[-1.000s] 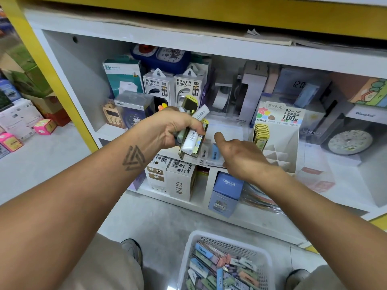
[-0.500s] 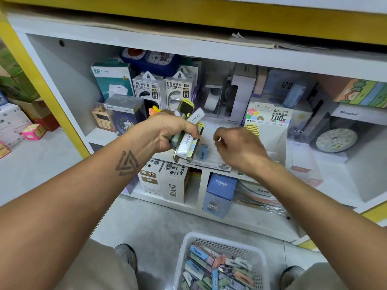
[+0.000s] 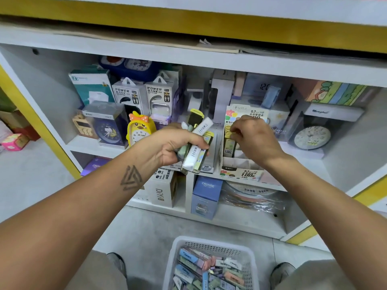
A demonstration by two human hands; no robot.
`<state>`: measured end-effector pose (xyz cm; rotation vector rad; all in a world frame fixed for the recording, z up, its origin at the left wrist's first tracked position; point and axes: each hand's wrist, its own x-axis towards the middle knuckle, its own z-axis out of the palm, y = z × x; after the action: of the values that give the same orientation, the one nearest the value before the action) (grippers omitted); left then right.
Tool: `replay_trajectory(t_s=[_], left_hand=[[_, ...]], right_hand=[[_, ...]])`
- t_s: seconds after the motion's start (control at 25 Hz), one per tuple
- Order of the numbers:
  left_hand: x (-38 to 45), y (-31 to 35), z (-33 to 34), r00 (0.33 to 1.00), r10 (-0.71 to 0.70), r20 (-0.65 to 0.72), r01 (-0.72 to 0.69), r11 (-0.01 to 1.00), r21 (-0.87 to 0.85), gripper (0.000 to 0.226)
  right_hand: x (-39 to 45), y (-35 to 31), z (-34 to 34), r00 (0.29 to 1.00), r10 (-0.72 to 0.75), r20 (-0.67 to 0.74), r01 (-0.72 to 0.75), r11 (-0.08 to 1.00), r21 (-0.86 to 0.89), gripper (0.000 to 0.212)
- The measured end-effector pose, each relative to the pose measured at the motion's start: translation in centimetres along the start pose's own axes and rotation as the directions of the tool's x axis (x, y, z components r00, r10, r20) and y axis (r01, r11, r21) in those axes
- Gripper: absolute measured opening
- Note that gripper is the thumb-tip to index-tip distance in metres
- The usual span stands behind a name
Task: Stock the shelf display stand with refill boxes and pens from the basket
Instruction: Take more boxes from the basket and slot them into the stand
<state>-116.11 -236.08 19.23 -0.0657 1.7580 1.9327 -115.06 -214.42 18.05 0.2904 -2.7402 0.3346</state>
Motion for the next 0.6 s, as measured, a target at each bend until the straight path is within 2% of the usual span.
replay_trajectory(t_s=[0.12, 0.16, 0.2, 0.24, 0.28, 0.32, 0.44, 0.48, 0.56, 0.6], left_hand=[[0.4, -0.3, 0.6, 0.999, 0.014, 0.042, -0.013, 1.000, -0.012, 0.045], [0.4, -0.4, 0.9, 0.998, 0.012, 0.057, -0.012, 1.000, -0.008, 0.043], [0.5, -0.4, 1.1, 0.997, 0.010, 0.074, -0.010, 1.000, -0.003, 0.041], [0.5, -0.5, 1.5, 0.996, 0.009, 0.090, -0.009, 1.000, -0.001, 0.041], [0.5, -0.5, 1.8, 0.995, 0.007, 0.099, -0.007, 1.000, -0.001, 0.040], [0.5, -0.5, 2.0, 0.995, 0.008, 0.104, -0.007, 1.000, -0.003, 0.038], [0.5, -0.7, 2.2, 0.994, -0.009, 0.111, 0.011, 1.000, -0.015, 0.033], [0.5, -0.8, 2.0, 0.993, -0.020, 0.118, 0.022, 1.000, -0.016, 0.031], [0.4, -0.9, 1.6, 0.991, -0.051, 0.121, 0.052, 0.999, -0.002, 0.029], [0.4, -1.0, 1.3, 0.991, -0.067, 0.116, 0.066, 0.998, 0.010, 0.029]], right_hand=[[0.2, -0.4, -0.3, 0.997, 0.057, -0.047, -0.056, 0.998, 0.022, 0.015], [0.2, -0.8, -0.6, 0.992, 0.114, -0.059, -0.103, 0.982, 0.159, 0.015], [0.3, -1.3, -0.9, 0.981, 0.190, -0.024, -0.167, 0.908, 0.383, 0.013], [0.3, -1.9, -1.2, 0.964, 0.255, 0.074, -0.246, 0.756, 0.607, 0.011], [0.2, -2.4, -1.4, 0.944, 0.276, 0.181, -0.316, 0.594, 0.740, 0.009], [0.0, -2.7, -1.4, 0.929, 0.269, 0.253, -0.359, 0.498, 0.789, 0.010], [-0.1, -2.8, -1.5, 0.883, 0.295, 0.365, -0.453, 0.328, 0.829, 0.008], [0.1, -2.6, -1.6, 0.862, 0.317, 0.396, -0.474, 0.224, 0.852, 0.007], [0.6, -2.1, -1.9, 0.832, 0.349, 0.431, -0.470, 0.033, 0.882, 0.007], [0.8, -2.0, -2.0, 0.833, 0.352, 0.427, -0.458, 0.005, 0.889, 0.005]])
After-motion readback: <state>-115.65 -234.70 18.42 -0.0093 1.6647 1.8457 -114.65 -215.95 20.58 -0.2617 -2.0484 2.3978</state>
